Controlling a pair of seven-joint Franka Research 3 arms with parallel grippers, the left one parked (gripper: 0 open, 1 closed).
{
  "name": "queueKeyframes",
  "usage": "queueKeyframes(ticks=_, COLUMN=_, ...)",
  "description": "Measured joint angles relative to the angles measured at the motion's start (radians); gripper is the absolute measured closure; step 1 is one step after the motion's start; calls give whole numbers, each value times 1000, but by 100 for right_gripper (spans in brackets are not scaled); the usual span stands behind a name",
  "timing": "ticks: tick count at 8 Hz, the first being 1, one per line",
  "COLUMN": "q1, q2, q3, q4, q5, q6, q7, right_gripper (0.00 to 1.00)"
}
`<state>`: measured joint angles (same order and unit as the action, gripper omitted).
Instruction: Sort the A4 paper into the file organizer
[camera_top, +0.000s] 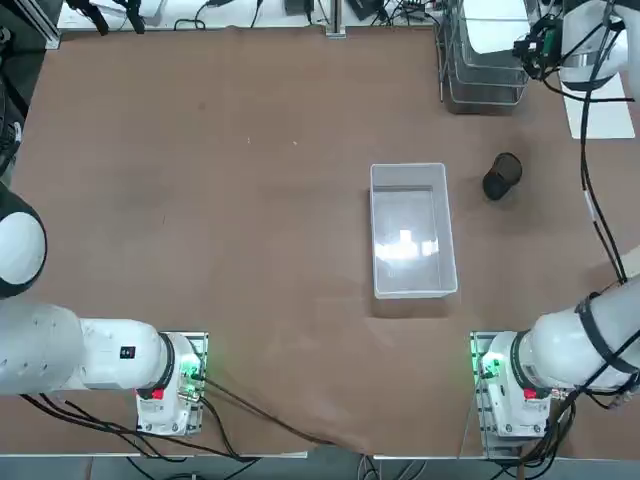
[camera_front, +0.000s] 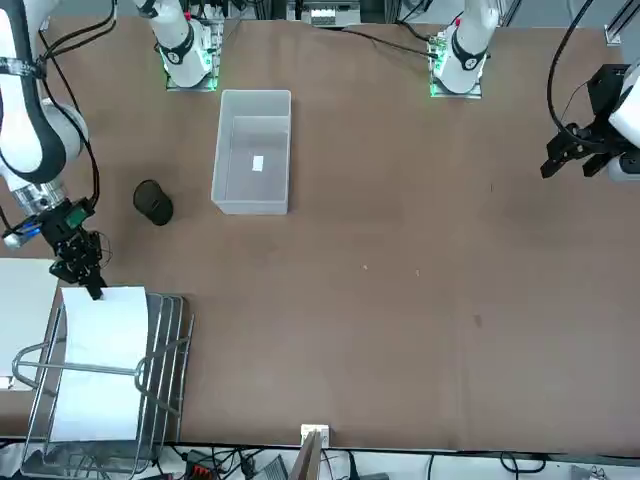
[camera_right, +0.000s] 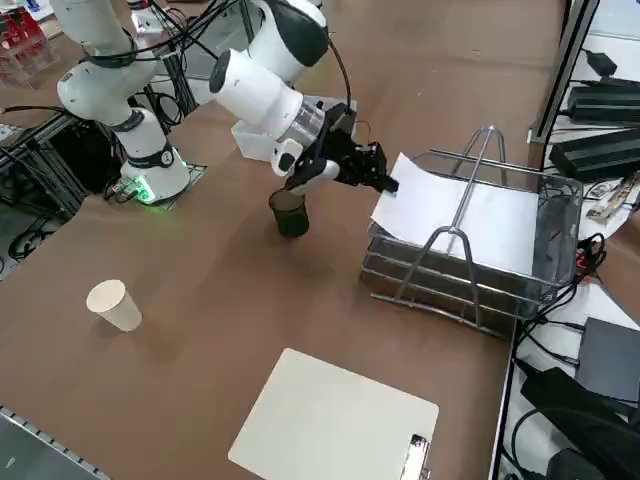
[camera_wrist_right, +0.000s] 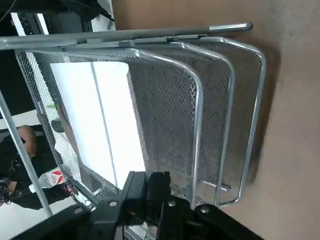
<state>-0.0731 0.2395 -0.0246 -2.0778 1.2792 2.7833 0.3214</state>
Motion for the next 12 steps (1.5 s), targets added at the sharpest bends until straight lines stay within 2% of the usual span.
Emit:
queueKeyframes(ticks=3, q1=0, q2=21, q3=0, q4=7, q5=0, q6=2, q7=-1, right_gripper=97)
queueKeyframes(ticks=5, q1=1, q2=29, q3=0, q4=12, q5=0, q6=3, q7=-8, right_gripper=88)
queueKeyframes(ticks=10, q1=17, q2=8, q3=0, q4=26, q5=-13, q6=17, q7=-71, right_gripper=1)
queueKeyframes(ticks=12, q1=18, q2=-32, q3=0, q4=10, q5=-69, q6=15, q7=-79, right_gripper=0)
